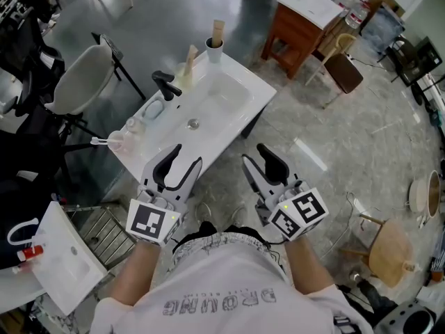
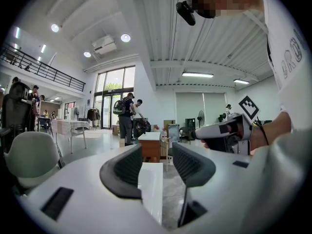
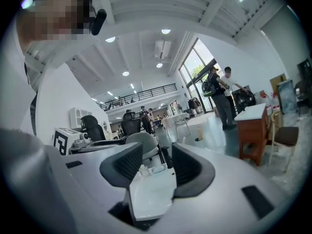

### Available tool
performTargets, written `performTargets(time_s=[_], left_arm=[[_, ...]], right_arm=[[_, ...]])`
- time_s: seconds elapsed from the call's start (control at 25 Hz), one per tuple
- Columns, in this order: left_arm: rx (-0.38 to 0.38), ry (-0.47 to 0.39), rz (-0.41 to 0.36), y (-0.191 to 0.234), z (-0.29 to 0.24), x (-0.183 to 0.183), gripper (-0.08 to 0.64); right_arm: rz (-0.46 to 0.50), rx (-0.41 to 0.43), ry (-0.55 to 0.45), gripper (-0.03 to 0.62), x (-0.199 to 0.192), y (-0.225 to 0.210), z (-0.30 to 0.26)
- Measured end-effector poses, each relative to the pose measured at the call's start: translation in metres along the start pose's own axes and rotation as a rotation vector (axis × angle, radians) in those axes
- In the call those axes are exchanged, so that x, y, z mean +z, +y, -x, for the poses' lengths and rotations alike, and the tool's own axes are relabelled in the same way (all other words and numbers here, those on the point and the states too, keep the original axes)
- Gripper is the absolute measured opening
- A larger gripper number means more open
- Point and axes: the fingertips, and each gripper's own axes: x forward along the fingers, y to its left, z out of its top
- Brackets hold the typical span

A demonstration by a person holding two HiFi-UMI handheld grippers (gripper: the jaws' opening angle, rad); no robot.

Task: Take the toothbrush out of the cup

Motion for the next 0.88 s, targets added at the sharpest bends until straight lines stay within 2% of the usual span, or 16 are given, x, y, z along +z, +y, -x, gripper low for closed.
performTargets(time_s=[0.4, 0.88], left_arm=[[0.019, 0.004, 0.0, -0.004, -0.001, 0.0, 0.235], [0.082, 0.016, -0.013, -0.024, -0.026, -0.002, 0.247]], right_arm=[[-0.008, -0.014, -0.008, 0.238, 0.001, -0.009, 0.01], [-0.017, -0.002, -0.006, 0.244, 0.0, -0.052, 0.038]])
